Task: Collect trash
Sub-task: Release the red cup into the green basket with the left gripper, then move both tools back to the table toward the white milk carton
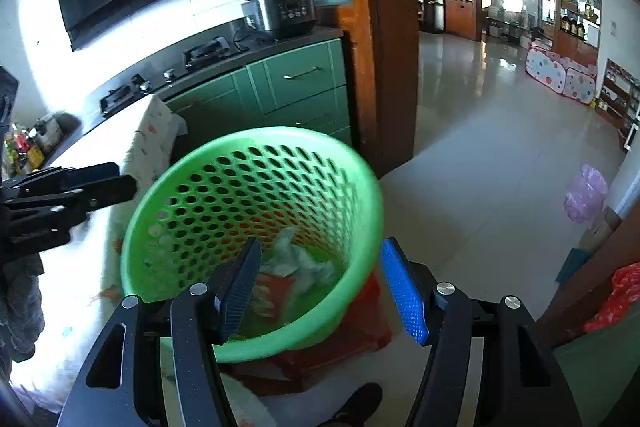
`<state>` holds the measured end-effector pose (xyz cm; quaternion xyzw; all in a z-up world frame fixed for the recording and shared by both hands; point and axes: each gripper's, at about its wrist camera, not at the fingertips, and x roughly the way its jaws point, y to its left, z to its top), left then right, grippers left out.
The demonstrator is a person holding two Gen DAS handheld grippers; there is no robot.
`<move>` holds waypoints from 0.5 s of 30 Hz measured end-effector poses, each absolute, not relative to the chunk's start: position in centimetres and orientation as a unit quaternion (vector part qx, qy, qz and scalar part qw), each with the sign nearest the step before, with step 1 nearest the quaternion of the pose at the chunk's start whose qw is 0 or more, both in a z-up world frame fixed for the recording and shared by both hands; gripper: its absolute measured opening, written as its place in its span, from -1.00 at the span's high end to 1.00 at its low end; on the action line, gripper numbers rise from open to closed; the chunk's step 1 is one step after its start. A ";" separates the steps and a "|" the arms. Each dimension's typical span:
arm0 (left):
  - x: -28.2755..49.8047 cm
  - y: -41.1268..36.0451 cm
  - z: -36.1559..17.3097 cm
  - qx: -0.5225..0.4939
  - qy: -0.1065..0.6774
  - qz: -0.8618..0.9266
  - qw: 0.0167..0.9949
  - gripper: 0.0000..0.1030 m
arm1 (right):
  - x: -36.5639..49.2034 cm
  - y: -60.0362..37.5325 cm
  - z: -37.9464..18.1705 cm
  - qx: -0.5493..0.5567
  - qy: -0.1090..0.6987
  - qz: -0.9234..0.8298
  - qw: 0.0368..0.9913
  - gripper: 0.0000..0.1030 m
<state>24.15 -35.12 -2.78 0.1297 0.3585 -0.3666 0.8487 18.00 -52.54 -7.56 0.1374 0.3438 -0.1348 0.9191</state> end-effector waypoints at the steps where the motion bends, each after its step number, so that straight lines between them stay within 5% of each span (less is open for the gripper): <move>1: 23.5 -34.1 -2.2 0.127 0.352 -0.363 0.853 0.03 | 17.9 -51.8 -7.2 0.138 0.341 -0.128 0.921 -0.18; 15: 18.6 -17.4 1.3 0.063 0.330 -0.264 0.904 -0.13 | 17.9 -40.7 -3.0 0.107 0.323 -0.021 0.940 -0.44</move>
